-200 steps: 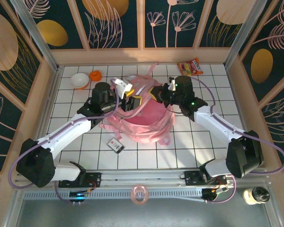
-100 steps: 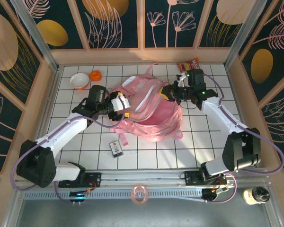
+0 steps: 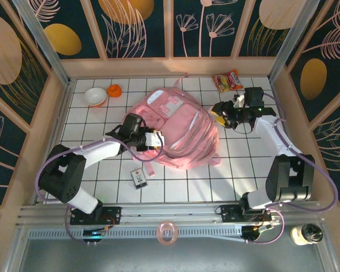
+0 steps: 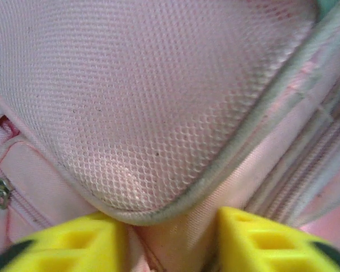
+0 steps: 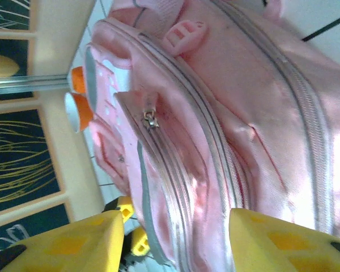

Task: Pack the student bag

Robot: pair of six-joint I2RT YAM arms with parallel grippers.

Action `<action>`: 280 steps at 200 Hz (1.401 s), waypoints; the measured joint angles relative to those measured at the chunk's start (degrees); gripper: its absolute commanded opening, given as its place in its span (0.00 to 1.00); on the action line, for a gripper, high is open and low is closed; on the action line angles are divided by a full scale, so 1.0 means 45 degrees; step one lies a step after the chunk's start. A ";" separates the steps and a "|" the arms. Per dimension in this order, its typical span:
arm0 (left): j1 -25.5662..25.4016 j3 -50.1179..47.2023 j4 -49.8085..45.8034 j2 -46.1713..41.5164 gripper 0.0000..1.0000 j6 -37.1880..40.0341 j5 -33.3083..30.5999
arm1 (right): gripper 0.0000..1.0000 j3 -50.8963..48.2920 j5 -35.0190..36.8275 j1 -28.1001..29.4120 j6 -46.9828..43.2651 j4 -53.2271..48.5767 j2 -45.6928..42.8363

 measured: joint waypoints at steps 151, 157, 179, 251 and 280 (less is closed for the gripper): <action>-0.0335 0.0452 0.0879 -0.1078 0.00 -0.7883 0.1982 | 0.50 -0.2803 0.6052 0.7776 0.4430 -0.0019 -0.3487; -0.0389 0.0452 0.1015 -0.1030 0.00 -0.8369 0.1982 | 0.49 -0.2788 0.6411 0.8165 0.4532 -0.0024 -0.3497; -0.0612 0.0452 0.1554 -0.0772 0.00 -0.9933 0.1991 | 0.49 -0.2696 0.8174 1.0088 0.5027 -0.0393 -0.3517; -0.0748 0.0525 0.2205 -0.0641 0.00 -1.2347 0.2283 | 0.50 -0.2701 1.1045 1.2386 0.6407 -0.0622 -0.2633; -0.0748 0.0525 0.2395 -0.0646 0.00 -1.2735 0.2375 | 0.50 -0.2637 1.1725 1.2007 0.5931 -0.0476 -0.1685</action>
